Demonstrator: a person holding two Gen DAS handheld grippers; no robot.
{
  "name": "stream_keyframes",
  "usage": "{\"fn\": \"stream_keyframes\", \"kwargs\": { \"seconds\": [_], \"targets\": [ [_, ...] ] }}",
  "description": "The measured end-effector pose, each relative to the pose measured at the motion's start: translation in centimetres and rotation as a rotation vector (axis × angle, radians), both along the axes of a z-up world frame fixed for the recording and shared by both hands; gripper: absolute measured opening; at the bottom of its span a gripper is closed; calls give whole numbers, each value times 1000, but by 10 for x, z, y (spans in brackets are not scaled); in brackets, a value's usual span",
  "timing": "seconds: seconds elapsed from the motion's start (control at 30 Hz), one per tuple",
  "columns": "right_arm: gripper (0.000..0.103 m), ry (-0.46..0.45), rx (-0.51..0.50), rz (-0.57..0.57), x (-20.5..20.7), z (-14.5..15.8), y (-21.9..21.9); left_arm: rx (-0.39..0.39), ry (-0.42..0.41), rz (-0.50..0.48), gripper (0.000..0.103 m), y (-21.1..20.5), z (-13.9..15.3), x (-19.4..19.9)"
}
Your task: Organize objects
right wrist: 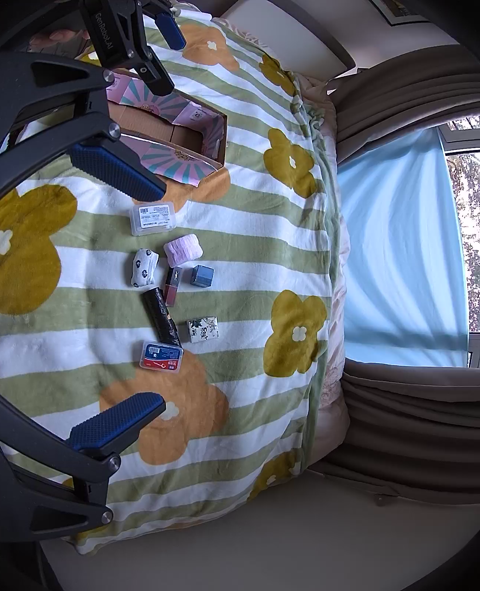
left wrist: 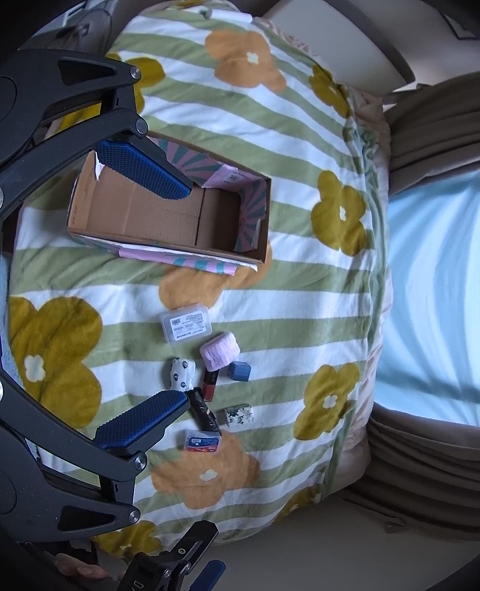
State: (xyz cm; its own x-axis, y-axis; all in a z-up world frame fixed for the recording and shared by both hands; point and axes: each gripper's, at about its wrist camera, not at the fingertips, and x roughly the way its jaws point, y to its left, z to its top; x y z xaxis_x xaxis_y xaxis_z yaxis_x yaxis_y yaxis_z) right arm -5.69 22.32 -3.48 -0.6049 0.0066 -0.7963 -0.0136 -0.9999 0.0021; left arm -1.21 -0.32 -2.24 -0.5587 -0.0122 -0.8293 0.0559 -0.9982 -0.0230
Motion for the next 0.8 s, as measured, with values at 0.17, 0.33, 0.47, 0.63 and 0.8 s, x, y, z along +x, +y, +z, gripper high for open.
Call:
{"fn": "stream_keyframes", "kwargs": {
  "seconds": [0.17,0.33,0.47,0.63,0.8],
  "targets": [
    [102,-1,-1,0,0,0,0,-3,0,6,102,0,-1,1],
    [102,-2,-1,-2,-1,0,0,-3,2,10,102,-1,-1,2],
    [102,-1,-1,-2,-1,0,1,-4,1,17,102,-2,-1,2],
    [102,-2,-1,-2,-1,0,1,-6,1,20,102,-2,-2,1],
    [102,-4,-2,-3,-2,0,2,-9,0,26,102,-2,-3,0]
  ]
}}
